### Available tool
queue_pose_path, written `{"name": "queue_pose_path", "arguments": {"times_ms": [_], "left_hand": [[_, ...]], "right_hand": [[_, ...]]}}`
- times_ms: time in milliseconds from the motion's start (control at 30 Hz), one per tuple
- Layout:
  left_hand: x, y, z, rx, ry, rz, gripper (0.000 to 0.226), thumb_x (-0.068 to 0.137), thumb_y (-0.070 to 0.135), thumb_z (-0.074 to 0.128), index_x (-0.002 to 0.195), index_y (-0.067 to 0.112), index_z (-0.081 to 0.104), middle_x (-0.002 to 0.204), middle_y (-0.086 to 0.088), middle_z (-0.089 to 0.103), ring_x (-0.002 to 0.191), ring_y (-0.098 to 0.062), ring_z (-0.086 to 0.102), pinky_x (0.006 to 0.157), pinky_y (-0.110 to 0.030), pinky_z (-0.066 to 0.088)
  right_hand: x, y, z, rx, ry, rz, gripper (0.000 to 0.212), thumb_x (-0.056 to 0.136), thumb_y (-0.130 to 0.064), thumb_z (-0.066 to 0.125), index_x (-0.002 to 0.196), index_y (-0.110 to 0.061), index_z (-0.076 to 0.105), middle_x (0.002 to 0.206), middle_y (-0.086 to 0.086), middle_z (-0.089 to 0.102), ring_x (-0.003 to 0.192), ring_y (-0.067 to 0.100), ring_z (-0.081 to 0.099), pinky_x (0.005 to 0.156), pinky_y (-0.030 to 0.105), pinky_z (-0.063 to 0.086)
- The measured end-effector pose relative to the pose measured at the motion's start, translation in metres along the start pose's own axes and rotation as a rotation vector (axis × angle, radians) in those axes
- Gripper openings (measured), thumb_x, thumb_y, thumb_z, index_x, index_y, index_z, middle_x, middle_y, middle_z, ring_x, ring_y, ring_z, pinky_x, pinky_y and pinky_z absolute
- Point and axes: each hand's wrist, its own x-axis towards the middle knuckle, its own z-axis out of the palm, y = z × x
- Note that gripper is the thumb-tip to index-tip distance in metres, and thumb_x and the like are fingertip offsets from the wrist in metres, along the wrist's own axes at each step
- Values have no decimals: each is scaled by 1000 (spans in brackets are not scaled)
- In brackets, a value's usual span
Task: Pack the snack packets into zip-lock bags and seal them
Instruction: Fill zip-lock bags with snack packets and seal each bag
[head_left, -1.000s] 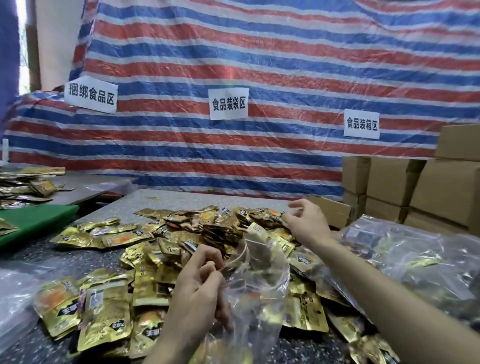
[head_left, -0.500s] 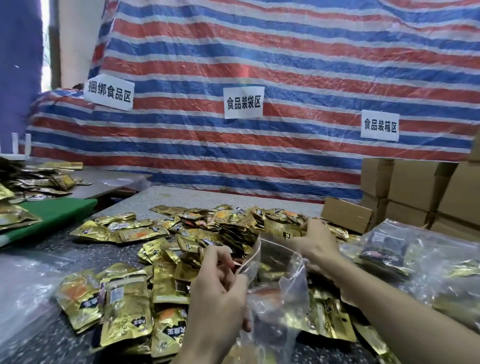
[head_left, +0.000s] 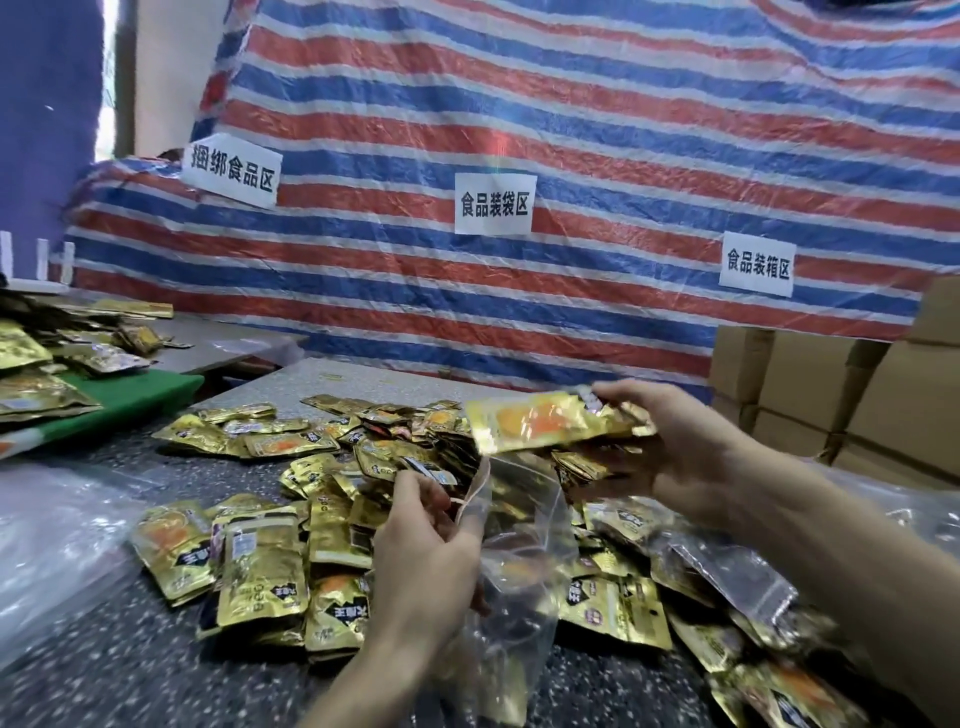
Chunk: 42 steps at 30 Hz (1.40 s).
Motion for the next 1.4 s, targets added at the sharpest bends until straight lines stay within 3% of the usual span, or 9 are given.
{"name": "queue_pose_path", "arguments": {"times_ms": [67,167,333,600,733,867,1033,1200,1400], "left_hand": [[-2,3,1,18,27,-6,18,93,10,63,90,16,46,86,-28,56,65,-49,61,54,-61,52],[-5,7,1,-63,37,-50,16,92,6,59,92,13,46,83,-36,56,64,-53,59,58,-67,51],[-3,11,-1,-325,-4,-102,15,94,1,56,96,11,46,58,-7,58,42,-24,57,49,-56,54],[1,10,-4,-319,136,-48,12,94,1,55,96,10,47,61,-13,57,41,-19,54,42,-33,49],[-3,11,1,-180,85,93,18,90,6,66,90,14,49,61,7,54,48,-6,45,44,-20,41],[-6,17,2,-248,-25,89,23,90,13,68,84,29,52,60,1,52,50,-17,42,42,-29,35],[1,26,-10,-330,112,169,13,92,2,59,89,11,50,61,-11,50,44,-21,42,37,-32,35],[4,32,-17,-352,214,261,21,93,-3,56,84,15,51,54,1,51,42,-12,43,35,-23,34],[1,33,-15,-324,166,353,20,91,9,55,85,28,55,54,1,53,38,-18,39,34,-29,25]], "right_hand": [[-4,10,2,-117,-8,33,23,92,-23,65,109,-8,64,99,17,67,89,34,69,70,69,56],[-6,18,0,-119,3,104,27,94,-21,62,117,-6,59,105,21,64,81,38,72,66,66,57],[-8,18,-5,-58,15,152,23,95,-14,59,112,0,57,73,25,72,66,41,73,64,64,58],[-16,4,-10,-207,17,113,22,93,-9,63,110,4,62,83,27,74,70,40,74,60,52,62],[-18,1,-2,-458,-15,10,33,83,-19,78,105,3,67,79,17,76,64,28,74,53,35,59],[-23,-4,13,-700,-53,-144,45,53,-29,91,86,-3,74,73,5,77,67,20,74,53,27,55],[-30,-24,21,-730,-153,-251,35,49,-15,92,80,-8,78,72,-1,77,65,12,74,54,17,54],[-28,-20,17,-617,-107,-400,17,75,4,80,88,-7,76,77,3,77,68,17,74,57,21,56],[-16,-3,5,-485,-172,-427,8,88,-15,73,93,-11,77,84,7,77,69,17,70,62,25,58]]}}
